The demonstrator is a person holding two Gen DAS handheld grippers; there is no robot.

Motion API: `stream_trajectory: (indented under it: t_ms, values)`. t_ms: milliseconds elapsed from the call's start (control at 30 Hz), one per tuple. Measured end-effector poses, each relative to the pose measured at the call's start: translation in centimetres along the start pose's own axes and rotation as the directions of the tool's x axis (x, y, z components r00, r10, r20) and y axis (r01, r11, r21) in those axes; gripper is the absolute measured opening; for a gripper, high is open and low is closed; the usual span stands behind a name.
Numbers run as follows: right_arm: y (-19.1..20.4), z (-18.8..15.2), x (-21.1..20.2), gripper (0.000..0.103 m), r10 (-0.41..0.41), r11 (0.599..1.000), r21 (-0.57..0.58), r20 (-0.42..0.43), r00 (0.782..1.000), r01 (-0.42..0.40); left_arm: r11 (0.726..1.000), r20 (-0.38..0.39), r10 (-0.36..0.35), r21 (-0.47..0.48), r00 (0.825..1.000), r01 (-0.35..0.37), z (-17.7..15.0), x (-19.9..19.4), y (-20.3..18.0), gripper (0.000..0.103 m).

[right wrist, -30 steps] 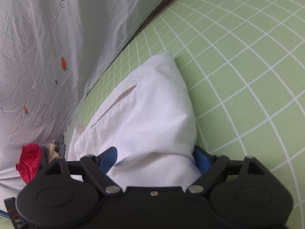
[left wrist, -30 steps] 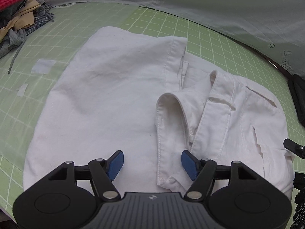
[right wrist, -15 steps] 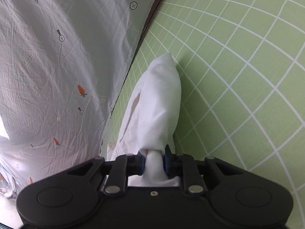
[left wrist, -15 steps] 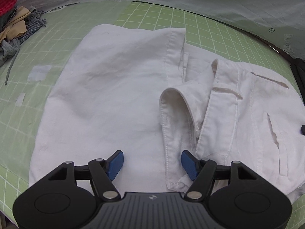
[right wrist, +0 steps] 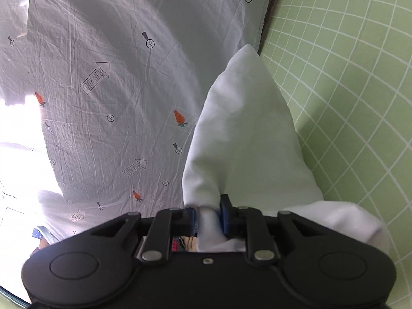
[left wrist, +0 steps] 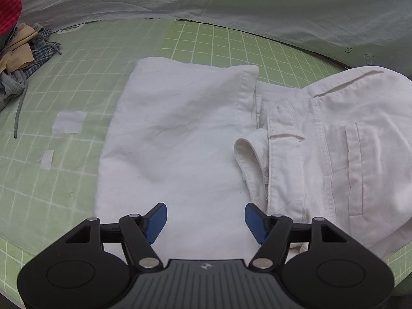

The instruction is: Fold clothes

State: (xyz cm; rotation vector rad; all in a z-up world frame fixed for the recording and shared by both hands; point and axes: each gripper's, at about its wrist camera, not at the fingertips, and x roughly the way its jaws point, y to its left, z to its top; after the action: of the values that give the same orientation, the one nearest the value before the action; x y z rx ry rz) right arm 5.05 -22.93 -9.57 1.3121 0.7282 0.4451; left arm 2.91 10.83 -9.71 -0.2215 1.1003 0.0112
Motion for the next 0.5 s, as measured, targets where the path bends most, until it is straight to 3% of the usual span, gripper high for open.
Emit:
stream_trajectory:
  t_ms: [200,367,500]
  values:
    - [1.2,-3.8,5.3,0.020,-0.005,1.000,0.001,-0.056,0.998,0.005,0.999,0.017,0.011,-0.032,1.000,-0.010,-0.3,-1.2,4.8,0.068]
    - [0.1,-7.3,11.0,0.020,-0.125,0.992,-0.030,-0.092,0.988,0.123,0.998,0.038,0.037,-0.044,0.999,-0.035,0.0,-2.4,8.9,0.068]
    - [-1.4,-9.4,14.2,0.016,-0.230,0.968,-0.119,-0.062,0.971,0.222,0.998,0.046,0.059,-0.031,0.997,-0.057,-0.2,-3.0,11.2,0.068]
